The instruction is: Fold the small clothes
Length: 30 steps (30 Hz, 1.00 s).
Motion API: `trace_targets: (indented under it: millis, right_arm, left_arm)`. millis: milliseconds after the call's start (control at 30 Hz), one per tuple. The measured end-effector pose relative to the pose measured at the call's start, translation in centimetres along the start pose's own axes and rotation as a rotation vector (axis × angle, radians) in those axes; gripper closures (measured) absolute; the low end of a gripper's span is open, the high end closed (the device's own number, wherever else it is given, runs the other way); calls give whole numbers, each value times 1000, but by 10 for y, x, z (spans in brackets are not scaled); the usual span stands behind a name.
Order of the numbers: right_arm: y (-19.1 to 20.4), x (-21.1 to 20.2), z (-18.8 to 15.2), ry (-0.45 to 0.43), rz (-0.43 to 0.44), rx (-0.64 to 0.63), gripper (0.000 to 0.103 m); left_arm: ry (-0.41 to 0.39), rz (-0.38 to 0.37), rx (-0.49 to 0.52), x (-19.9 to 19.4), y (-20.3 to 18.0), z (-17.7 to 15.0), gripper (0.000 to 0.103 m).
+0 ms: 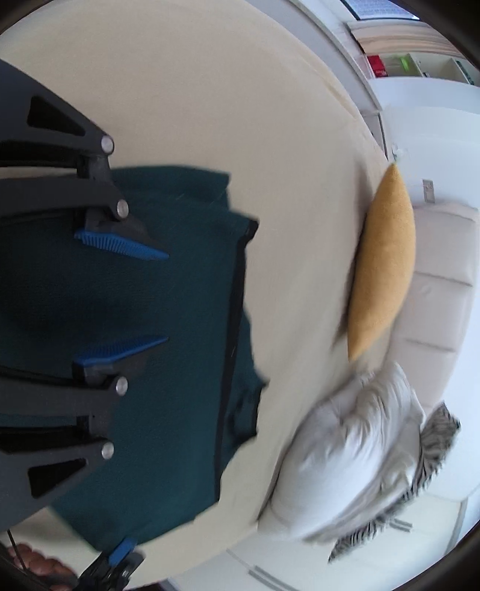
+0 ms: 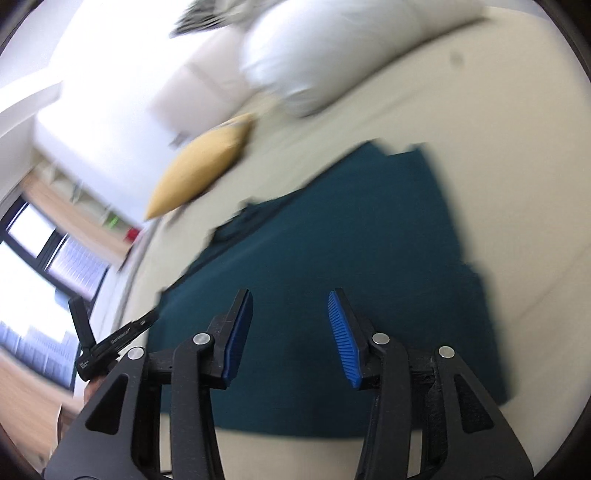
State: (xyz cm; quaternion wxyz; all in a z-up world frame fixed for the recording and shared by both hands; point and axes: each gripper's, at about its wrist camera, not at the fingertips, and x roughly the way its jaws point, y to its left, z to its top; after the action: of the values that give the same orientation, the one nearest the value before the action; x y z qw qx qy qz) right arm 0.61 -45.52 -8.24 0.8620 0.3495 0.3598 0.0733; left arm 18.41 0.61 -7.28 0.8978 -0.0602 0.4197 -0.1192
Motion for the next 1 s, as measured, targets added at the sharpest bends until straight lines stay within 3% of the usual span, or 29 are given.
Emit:
trace_targets:
  millis: [100, 200, 300, 433, 567, 667, 767, 1000]
  right_arm:
    - [41, 19, -15, 74, 106, -70, 54]
    - [62, 54, -30, 184, 172, -53, 53]
    - [50, 75, -42, 265, 147, 7, 55]
    - [5, 59, -37, 214, 162, 94, 68]
    - [-26, 21, -24, 122, 71, 141, 65]
    - [-27, -10, -17, 68, -41, 118, 59]
    - [-9, -33, -13, 6, -77, 38, 51]
    - [96, -37, -24, -90, -97, -267, 25]
  left_arm:
    - [42, -47, 45, -9, -20, -27, 46]
    - [98, -18, 34, 2, -13, -50, 48]
    - [85, -42, -16, -7, 5, -57, 49]
    - [90, -93, -85, -19, 31, -71, 49]
    - [59, -164, -225, -45, 68, -84, 49]
    - [-5, -135, -305, -70, 88, -86, 41]
    - [-22, -170, -380, -75, 107, -81, 37]
    - [90, -220, -443, -34, 117, -69, 37]
